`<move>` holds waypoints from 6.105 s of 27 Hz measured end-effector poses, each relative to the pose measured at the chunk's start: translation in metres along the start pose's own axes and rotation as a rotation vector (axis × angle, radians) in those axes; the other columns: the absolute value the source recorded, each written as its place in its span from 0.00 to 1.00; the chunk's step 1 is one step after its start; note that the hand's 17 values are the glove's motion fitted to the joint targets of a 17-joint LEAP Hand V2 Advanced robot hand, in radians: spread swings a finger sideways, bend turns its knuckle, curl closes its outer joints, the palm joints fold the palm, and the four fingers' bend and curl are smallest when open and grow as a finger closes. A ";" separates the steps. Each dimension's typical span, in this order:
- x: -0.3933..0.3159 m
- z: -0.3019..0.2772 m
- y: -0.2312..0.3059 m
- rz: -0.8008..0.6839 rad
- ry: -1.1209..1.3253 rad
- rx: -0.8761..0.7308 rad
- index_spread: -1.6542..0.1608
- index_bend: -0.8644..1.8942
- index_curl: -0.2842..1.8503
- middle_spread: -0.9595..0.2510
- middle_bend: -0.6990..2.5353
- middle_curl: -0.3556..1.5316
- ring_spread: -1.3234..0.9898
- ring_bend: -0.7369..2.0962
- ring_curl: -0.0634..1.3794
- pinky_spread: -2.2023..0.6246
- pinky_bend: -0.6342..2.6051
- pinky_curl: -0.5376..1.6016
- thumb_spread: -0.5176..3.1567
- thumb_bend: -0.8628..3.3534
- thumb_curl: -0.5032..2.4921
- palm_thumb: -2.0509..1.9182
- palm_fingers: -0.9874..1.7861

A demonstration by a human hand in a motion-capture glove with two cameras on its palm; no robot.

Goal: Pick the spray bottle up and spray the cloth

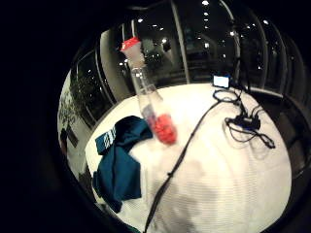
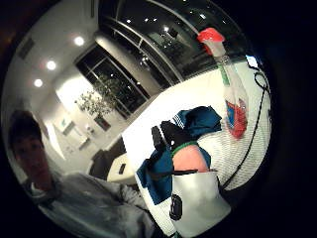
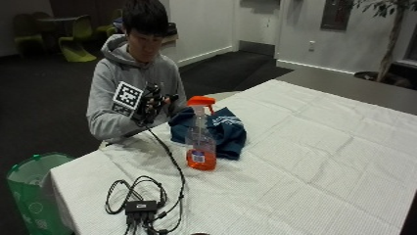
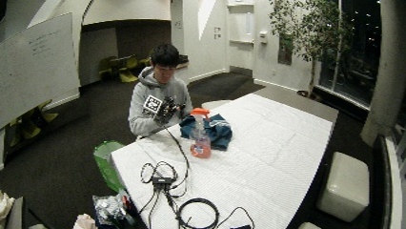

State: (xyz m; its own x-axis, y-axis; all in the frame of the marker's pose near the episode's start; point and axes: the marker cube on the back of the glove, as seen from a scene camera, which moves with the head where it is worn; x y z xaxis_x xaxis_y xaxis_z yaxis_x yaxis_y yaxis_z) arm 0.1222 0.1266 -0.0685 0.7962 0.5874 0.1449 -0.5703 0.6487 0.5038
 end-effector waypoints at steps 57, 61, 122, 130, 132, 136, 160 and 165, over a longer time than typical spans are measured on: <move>-0.040 0.143 -0.163 0.100 -0.053 -0.973 0.81 0.46 0.34 0.71 0.40 0.44 0.49 0.49 0.33 0.71 0.31 0.42 0.28 0.20 0.36 0.75 0.86; -0.093 0.132 -0.155 -0.029 0.095 -1.235 0.81 0.47 0.35 0.71 0.41 0.44 0.49 0.49 0.34 0.71 0.31 0.42 0.27 0.20 0.37 0.76 0.86; -0.216 0.163 -0.142 -0.311 0.060 -1.214 0.82 0.45 0.38 0.70 0.40 0.45 0.49 0.49 0.35 0.71 0.31 0.43 0.24 0.20 0.41 0.75 0.85; -0.273 0.203 -0.162 -0.234 -0.646 -0.670 0.82 0.45 0.38 0.71 0.40 0.45 0.49 0.49 0.35 0.71 0.31 0.43 0.24 0.20 0.41 0.76 0.85; -0.270 0.225 -0.166 -0.162 -0.760 -0.533 0.82 0.45 0.38 0.71 0.40 0.45 0.49 0.49 0.35 0.71 0.31 0.43 0.24 0.20 0.41 0.75 0.85; -0.254 0.273 -0.159 -0.065 -0.805 -0.405 0.82 0.45 0.38 0.71 0.40 0.45 0.49 0.49 0.35 0.71 0.31 0.43 0.24 0.20 0.41 0.76 0.85; -0.216 0.368 -0.117 0.011 -0.588 -0.674 0.80 0.35 0.35 0.74 0.34 0.42 0.52 0.44 0.33 0.75 0.31 0.44 0.30 0.19 0.39 0.73 0.60; -0.194 0.338 -0.111 -0.002 -0.535 -0.640 0.79 0.33 0.32 0.78 0.29 0.39 0.55 0.39 0.32 0.79 0.35 0.46 0.33 0.19 0.37 0.71 0.38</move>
State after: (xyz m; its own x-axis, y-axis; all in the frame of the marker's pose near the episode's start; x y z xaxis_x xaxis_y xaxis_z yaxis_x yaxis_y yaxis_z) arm 0.0993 -0.2229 0.1354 0.6936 0.3816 0.6110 -0.4451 0.8939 -0.0531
